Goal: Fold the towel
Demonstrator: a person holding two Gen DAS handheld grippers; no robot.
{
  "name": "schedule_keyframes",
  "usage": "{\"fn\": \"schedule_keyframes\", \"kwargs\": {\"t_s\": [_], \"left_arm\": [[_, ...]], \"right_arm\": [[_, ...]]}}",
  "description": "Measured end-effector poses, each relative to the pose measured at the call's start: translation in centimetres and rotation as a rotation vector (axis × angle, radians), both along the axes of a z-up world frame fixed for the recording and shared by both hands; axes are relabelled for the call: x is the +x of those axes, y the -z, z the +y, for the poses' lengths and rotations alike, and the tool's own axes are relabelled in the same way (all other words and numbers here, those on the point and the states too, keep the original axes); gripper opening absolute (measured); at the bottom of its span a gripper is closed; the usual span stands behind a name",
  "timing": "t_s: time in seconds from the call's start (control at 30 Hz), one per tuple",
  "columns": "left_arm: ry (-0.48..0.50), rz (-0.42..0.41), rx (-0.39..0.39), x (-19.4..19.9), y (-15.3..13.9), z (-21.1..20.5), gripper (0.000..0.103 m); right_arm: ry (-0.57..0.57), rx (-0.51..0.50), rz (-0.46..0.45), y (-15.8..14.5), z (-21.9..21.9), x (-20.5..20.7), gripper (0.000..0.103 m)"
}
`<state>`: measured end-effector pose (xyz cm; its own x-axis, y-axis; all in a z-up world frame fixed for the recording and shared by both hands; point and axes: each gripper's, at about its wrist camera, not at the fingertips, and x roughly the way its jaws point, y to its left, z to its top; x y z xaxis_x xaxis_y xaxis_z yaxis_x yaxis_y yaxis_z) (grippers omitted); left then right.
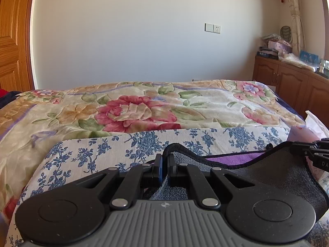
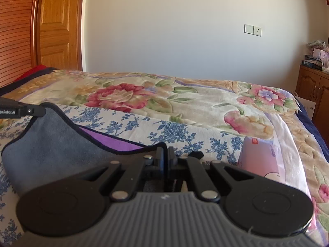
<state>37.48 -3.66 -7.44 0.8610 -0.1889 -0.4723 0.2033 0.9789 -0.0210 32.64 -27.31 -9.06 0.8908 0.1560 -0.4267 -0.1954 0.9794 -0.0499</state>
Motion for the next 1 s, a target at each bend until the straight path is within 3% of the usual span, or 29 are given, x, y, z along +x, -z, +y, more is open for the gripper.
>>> {"fn": "schedule_keyframes", "kwargs": {"t_s": [0.23, 0.5, 1.0], "left_arm": [[-0.007, -0.016, -0.03, -0.1, -0.8, 0.4, 0.005], [-0.016, -0.027, 0.002, 1.4, -1.0, -0.1, 0.005], [-0.037, 0.06, 0.073, 4.9, 2.2, -0.5, 0.006]], "right_arm": [[0.01, 0.019, -0.02, -1.1, -0.7, 0.0, 0.004], [0.03, -0.019, -0.015, -0.9, -0.3, 1.6, 0.004], [0.044, -0.135, 0.091, 1.9, 0.7, 4.1, 0.004]]}}
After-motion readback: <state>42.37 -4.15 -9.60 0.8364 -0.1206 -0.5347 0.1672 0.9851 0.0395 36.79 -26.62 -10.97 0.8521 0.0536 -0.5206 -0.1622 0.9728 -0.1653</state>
